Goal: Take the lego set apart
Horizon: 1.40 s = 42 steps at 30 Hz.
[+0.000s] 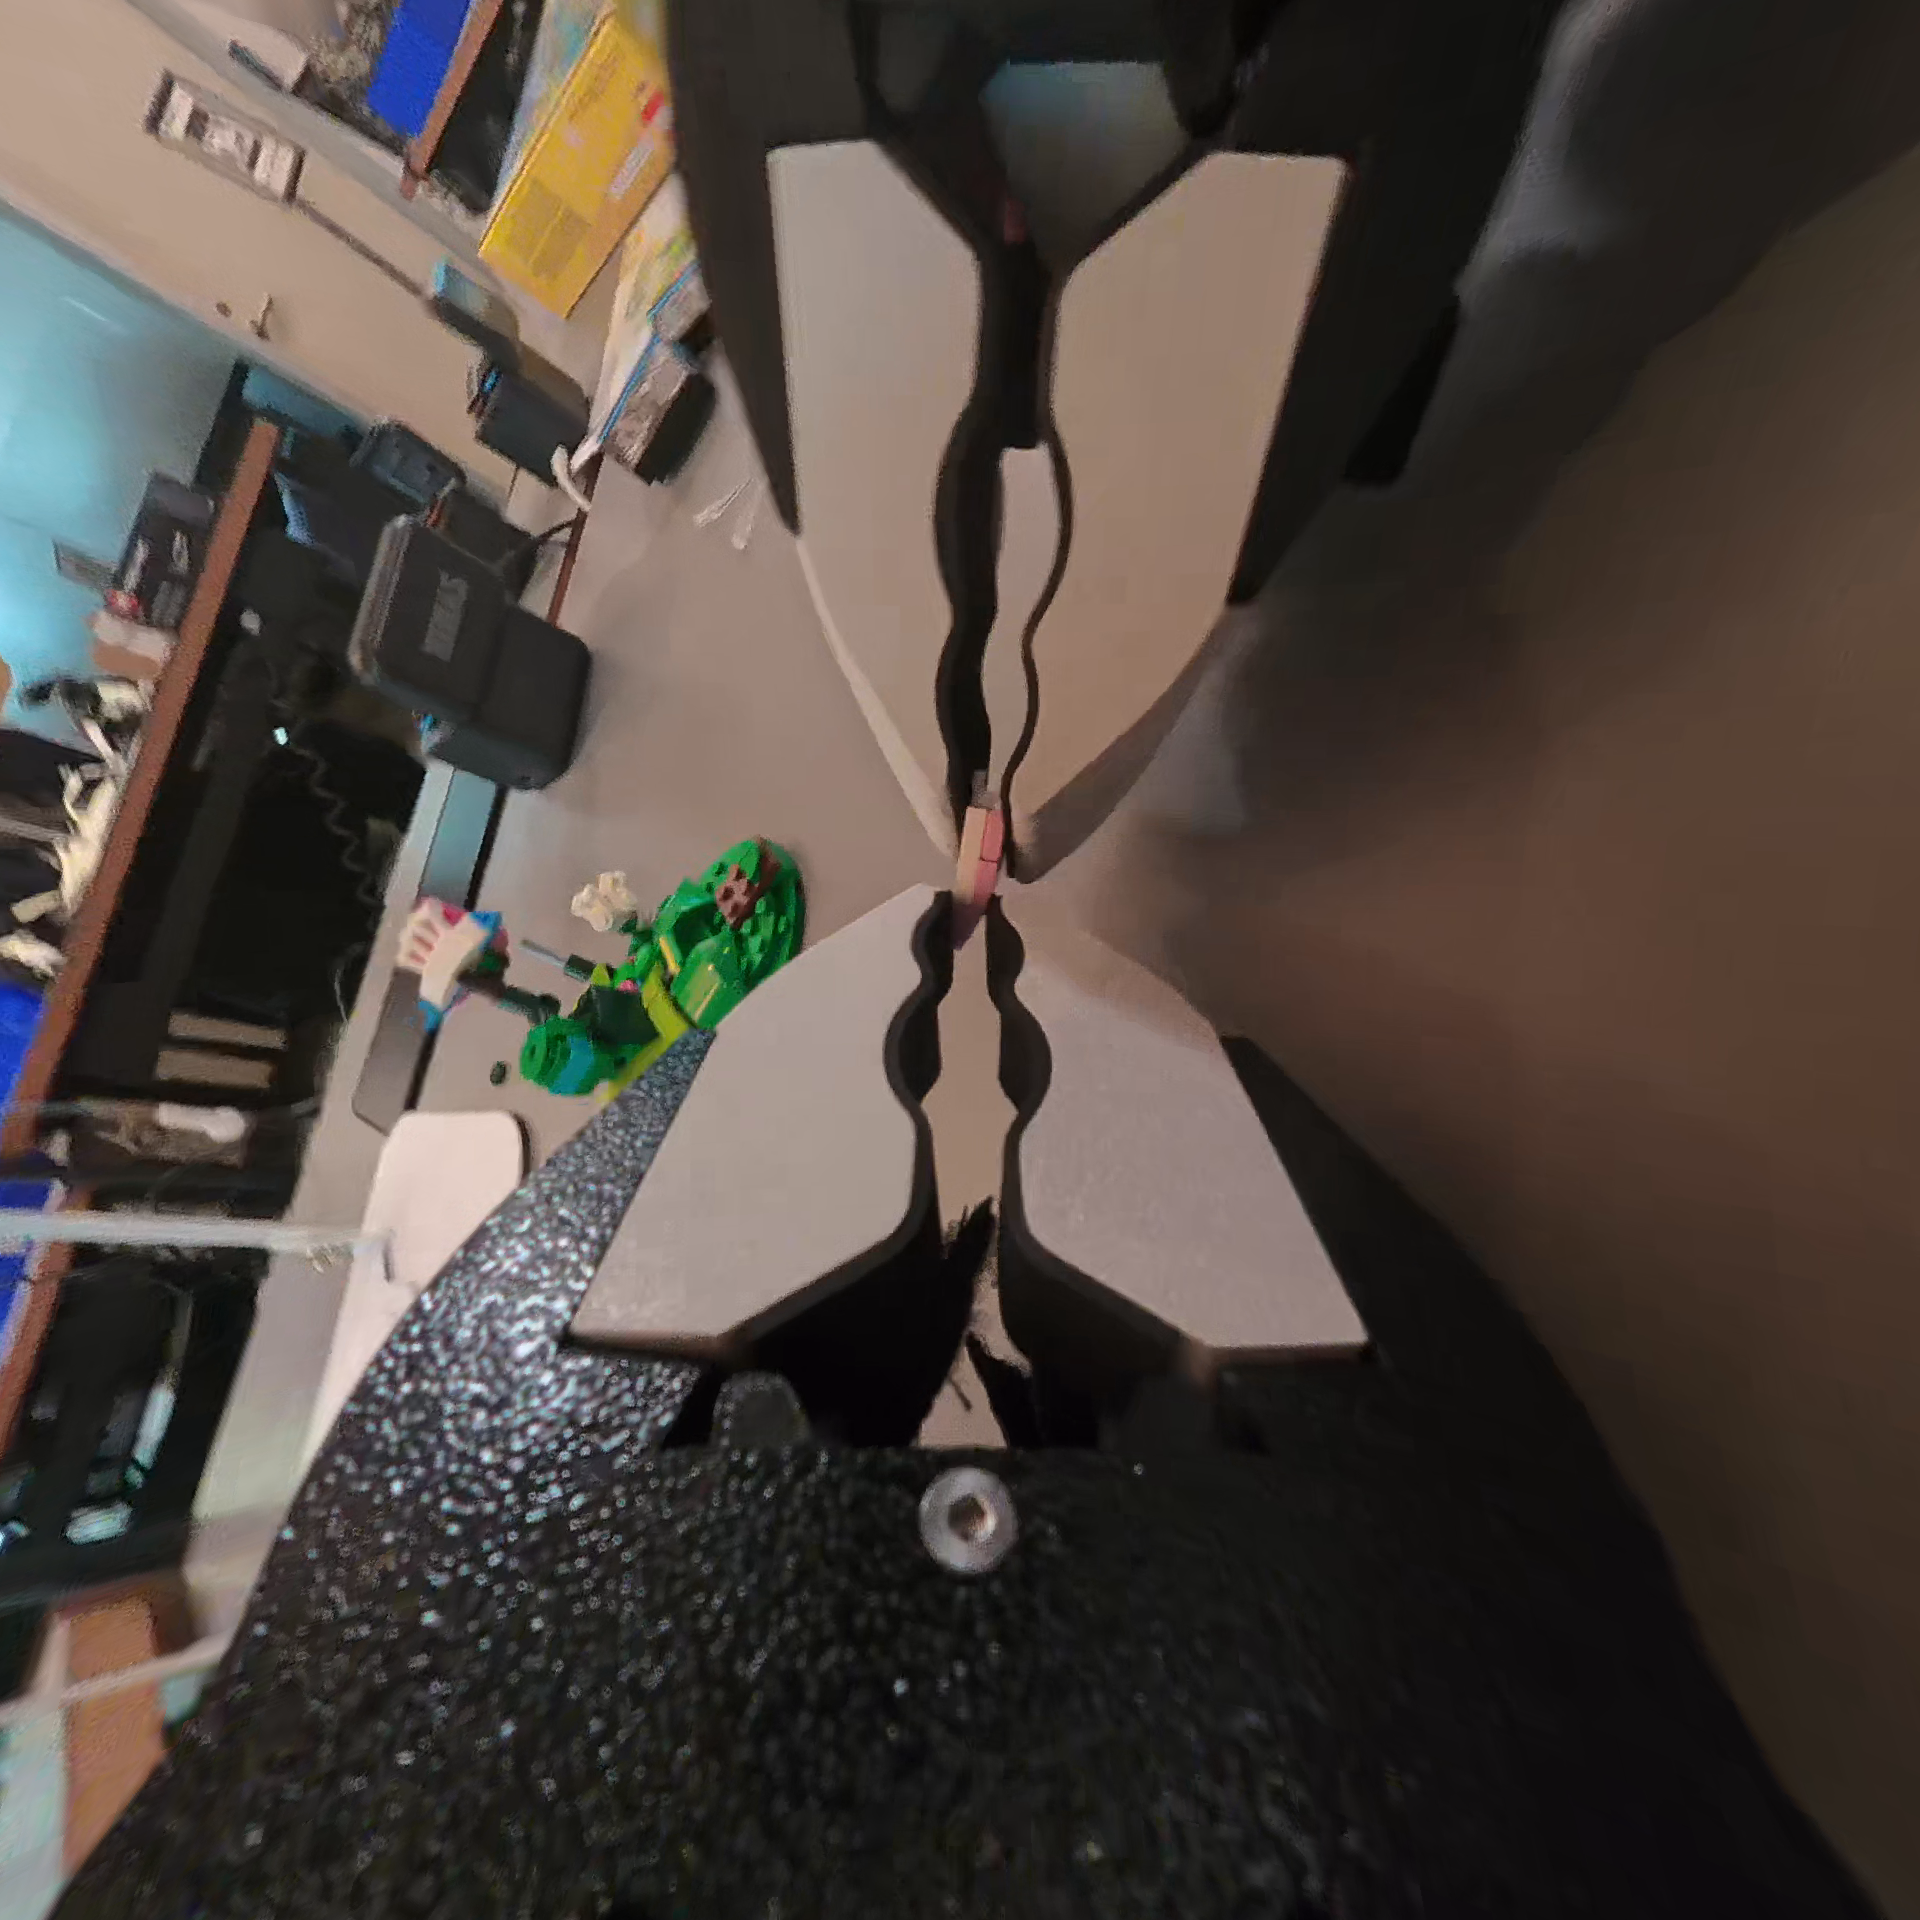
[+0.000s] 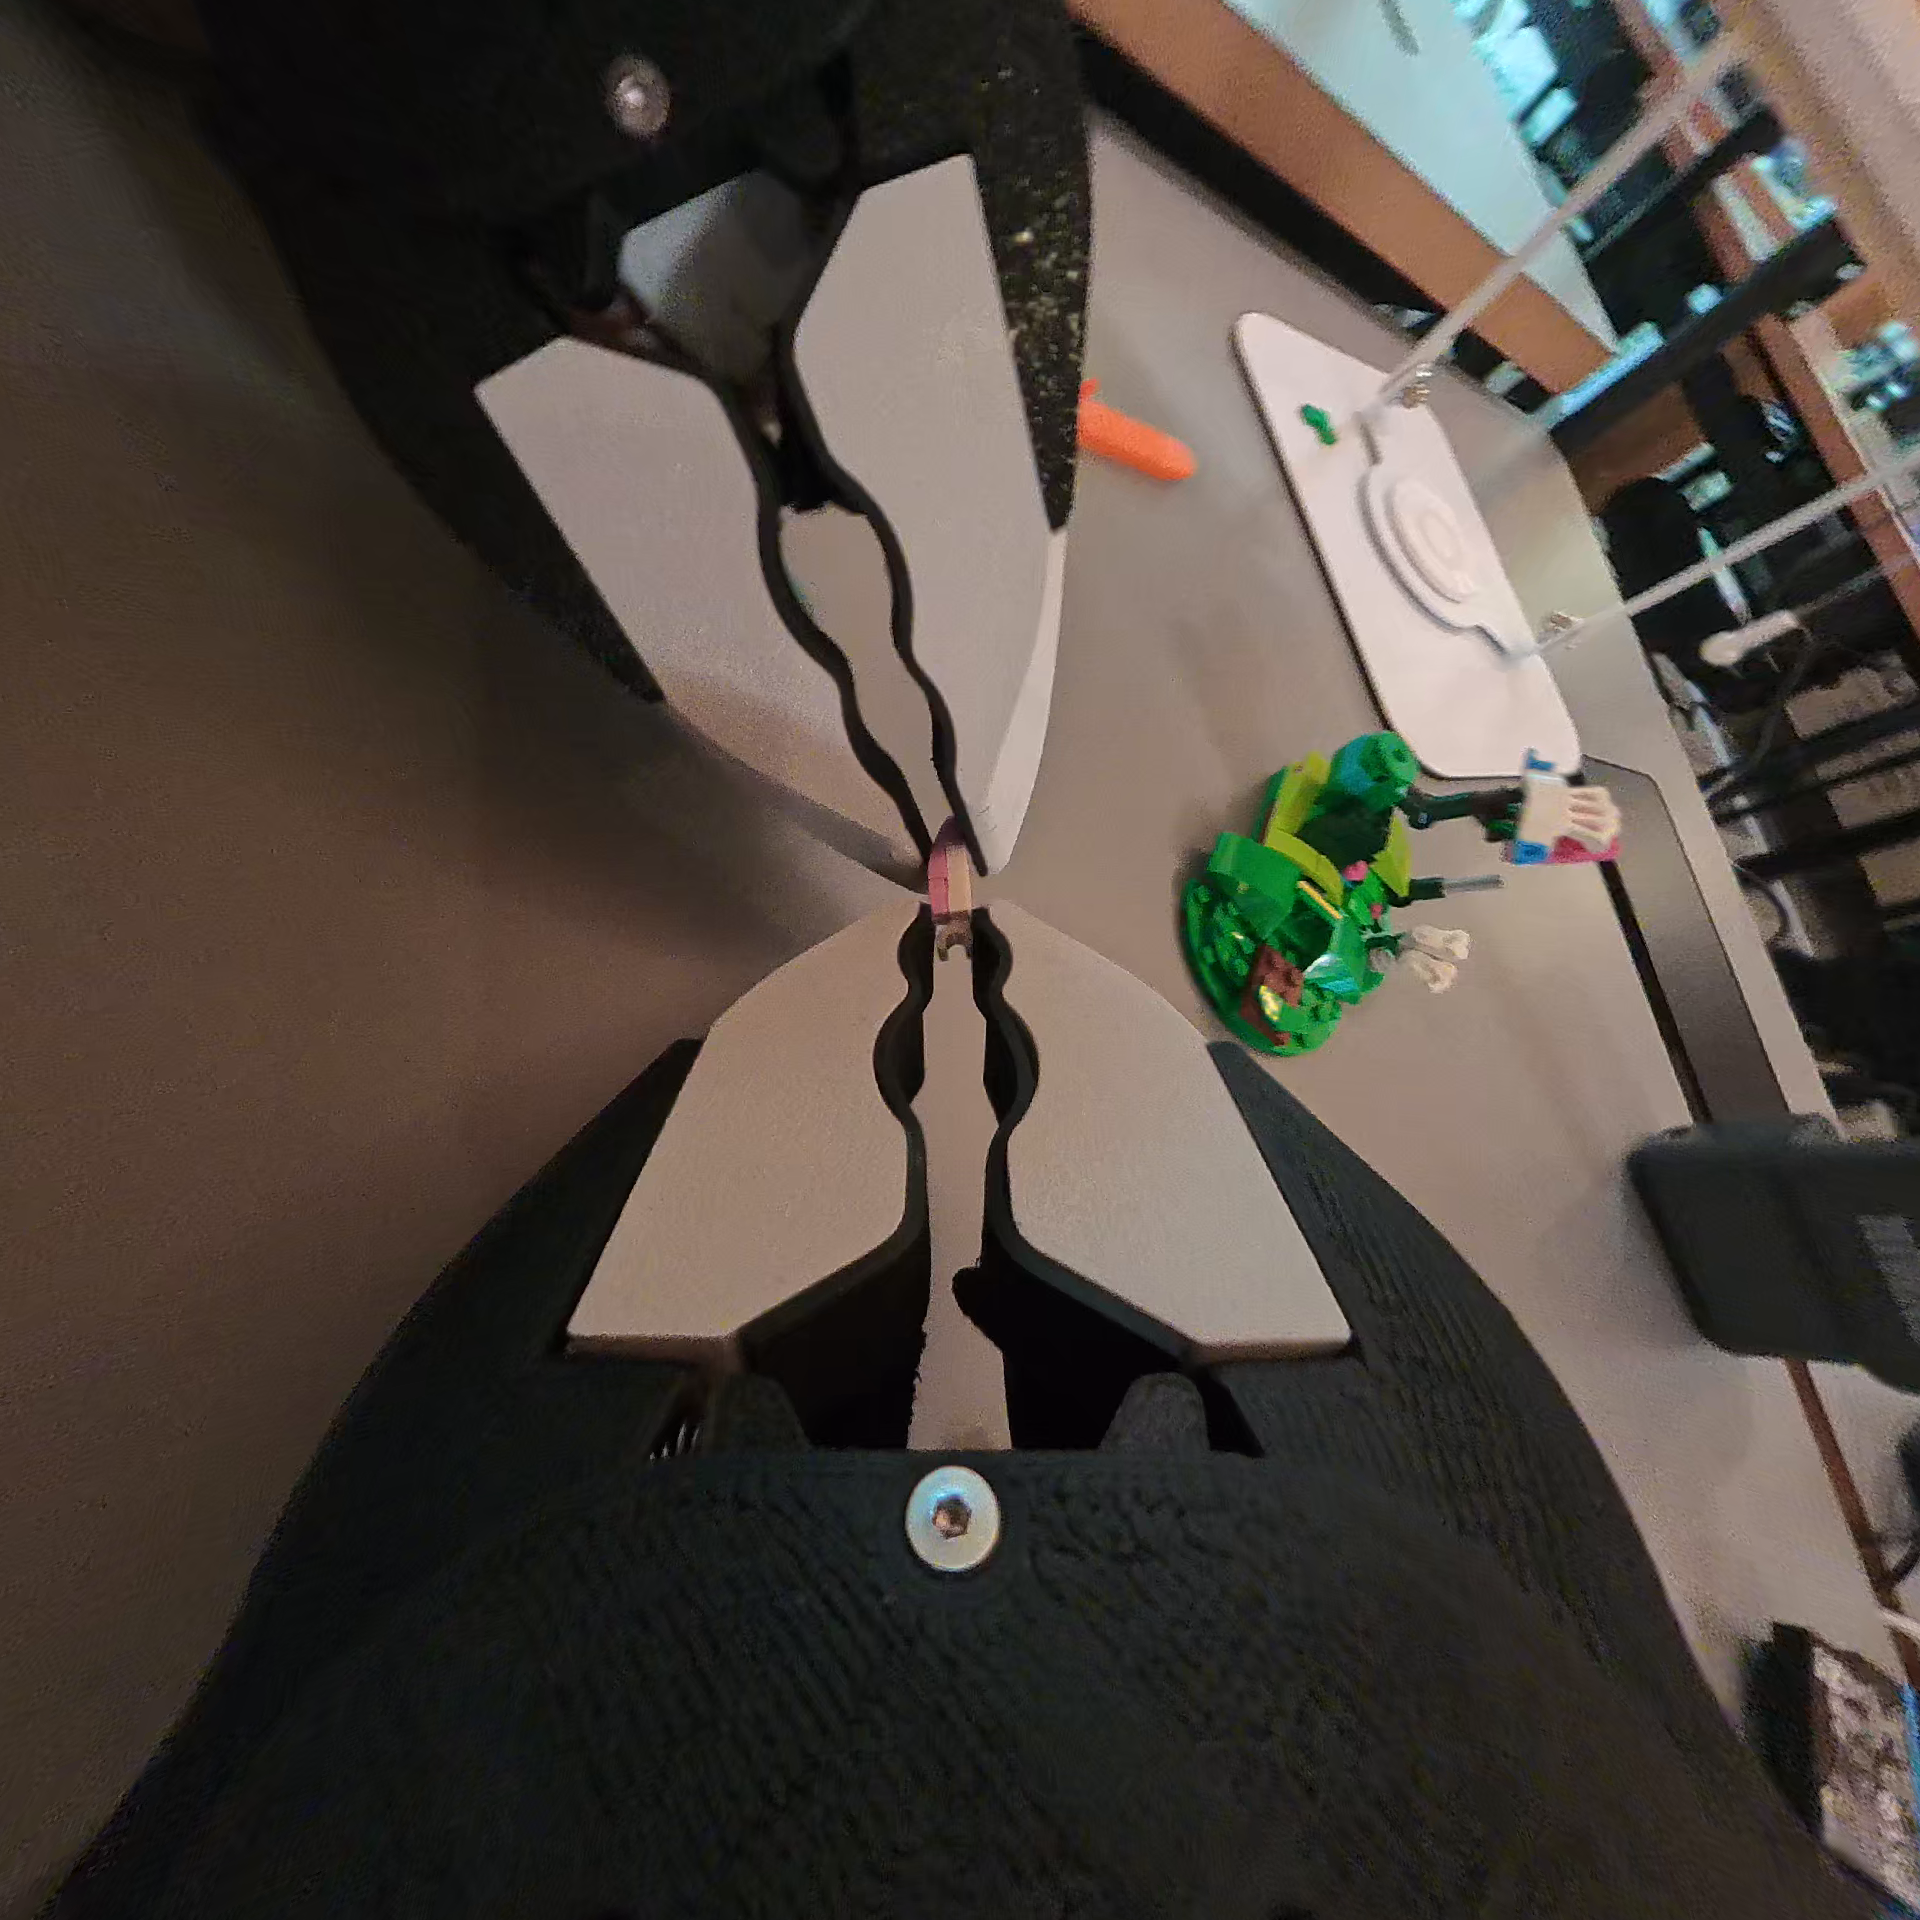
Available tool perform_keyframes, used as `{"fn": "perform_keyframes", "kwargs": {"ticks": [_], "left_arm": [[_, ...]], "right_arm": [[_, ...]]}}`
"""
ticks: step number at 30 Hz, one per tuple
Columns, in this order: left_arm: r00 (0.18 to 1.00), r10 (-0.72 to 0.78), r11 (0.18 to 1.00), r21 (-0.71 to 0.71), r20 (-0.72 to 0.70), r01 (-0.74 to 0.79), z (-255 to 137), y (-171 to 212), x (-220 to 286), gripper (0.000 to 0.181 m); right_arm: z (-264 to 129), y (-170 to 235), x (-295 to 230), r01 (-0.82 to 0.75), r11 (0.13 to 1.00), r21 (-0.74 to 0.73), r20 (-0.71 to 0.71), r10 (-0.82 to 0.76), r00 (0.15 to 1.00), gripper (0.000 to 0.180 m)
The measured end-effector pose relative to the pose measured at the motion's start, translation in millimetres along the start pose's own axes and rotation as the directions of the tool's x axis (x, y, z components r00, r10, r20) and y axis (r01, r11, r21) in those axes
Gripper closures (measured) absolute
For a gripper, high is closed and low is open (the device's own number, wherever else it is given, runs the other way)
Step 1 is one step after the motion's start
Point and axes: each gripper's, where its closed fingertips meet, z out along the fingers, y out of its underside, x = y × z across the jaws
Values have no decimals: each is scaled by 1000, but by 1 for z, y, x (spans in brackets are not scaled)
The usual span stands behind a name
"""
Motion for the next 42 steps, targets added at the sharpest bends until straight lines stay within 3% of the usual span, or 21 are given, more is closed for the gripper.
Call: {"fn": "perform_keyframes", "kwargs": {"ticks": [5, 16, 23, 28, 32, 37, 40, 42], "left_arm": [[975, -217, 976, -4, 53, 218, -3, 3, -19, 174], [890, -453, 890, -27, 54, 455, -3, 12, -27, 174], [894, -447, 893, -34, 37, 448, -2, 13, -25, 175], [870, -492, 871, -33, -30, 491, 2, 10, -16, 175], [899, -434, 899, -35, 57, 436, 1, 10, -22, 175], [849, -527, 850, 12, 50, 527, 2, 10, -27, 176], [874, -485, 874, 13, 29, 485, 2, 9, -24, 176], [909, -414, 910, -4, 42, 415, 1, 11, -25, 177]], "right_arm": [[3, -10, 17, -123, 991, 47, -113, 128, 985, 175], [12, -11, 27, -323, 943, 76, -198, 332, 922, 174], [13, -9, 26, -363, 930, 65, -183, 368, 911, 172], [8, -5, 19, -197, 980, 37, -124, 200, 972, 174], [9, -6, 25, -327, 944, 46, -152, 330, 931, 173], [10, -7, 33, -411, 908, 77, -236, 417, 878, 172], [9, -8, 31, -294, 953, 66, -218, 301, 928, 170], [2, -6, 31, -199, 977, 70, -192, 209, 959, 180]]}}
